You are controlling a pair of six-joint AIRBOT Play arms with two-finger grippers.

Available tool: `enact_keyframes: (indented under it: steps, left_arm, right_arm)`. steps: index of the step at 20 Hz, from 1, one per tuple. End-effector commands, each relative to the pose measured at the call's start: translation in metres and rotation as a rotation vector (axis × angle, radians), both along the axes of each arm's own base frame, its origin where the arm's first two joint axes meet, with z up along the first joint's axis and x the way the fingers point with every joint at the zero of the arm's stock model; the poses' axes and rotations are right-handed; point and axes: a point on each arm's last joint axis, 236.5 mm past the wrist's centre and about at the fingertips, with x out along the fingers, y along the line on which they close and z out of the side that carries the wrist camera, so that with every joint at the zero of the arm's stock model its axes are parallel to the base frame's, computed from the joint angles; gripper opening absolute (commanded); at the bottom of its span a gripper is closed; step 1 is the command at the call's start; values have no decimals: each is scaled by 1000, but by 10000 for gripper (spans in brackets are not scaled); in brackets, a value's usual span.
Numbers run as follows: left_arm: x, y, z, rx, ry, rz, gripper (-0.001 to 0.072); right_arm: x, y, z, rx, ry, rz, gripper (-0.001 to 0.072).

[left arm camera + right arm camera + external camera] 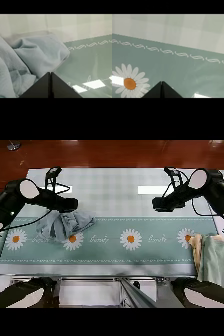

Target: Fold the shirts.

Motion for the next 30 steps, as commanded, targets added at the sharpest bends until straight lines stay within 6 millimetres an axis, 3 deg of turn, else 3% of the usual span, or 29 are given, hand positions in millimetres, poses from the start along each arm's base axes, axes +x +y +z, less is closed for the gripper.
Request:
enact_keyframes:
  steps: [1, 17, 18, 19, 20, 21, 23, 26, 28, 30]
  left_arm:
    - [0, 0, 0, 0, 0, 0, 37]
    - [0, 0, 0, 0, 0, 0, 37]
    - [1, 0, 0, 0, -3, 1, 37]
    - [8, 0, 2, -4, -31, 10, 49]
    - [12, 1, 3, -3, -50, 15, 256]
    - [18, 5, 5, 27, -85, -3, 715]
    - [32, 37, 14, 184, -156, -36, 700]
    - [46, 100, 25, 381, -183, 80, 700]
    - [23, 120, -6, 412, -49, 115, 700]
    - [-17, 139, -52, 447, 149, 124, 700]
  right_arm:
    - [0, 0, 0, 0, 0, 0, 22]
    - [6, -2, 0, -9, -27, -4, 23]
    - [9, -6, 0, -25, -36, -10, 73]
    - [11, -9, -1, -36, -42, -24, 366]
    - [12, -12, -2, -49, -46, -19, 629]
    - [13, -15, -4, -66, -43, -17, 625]
    - [11, -20, -8, -88, -30, -13, 625]
    - [10, -20, -8, -87, -24, -13, 624]
    - [10, -20, -8, -86, -25, -15, 623]
    - [10, -18, -8, -77, -23, -17, 623]
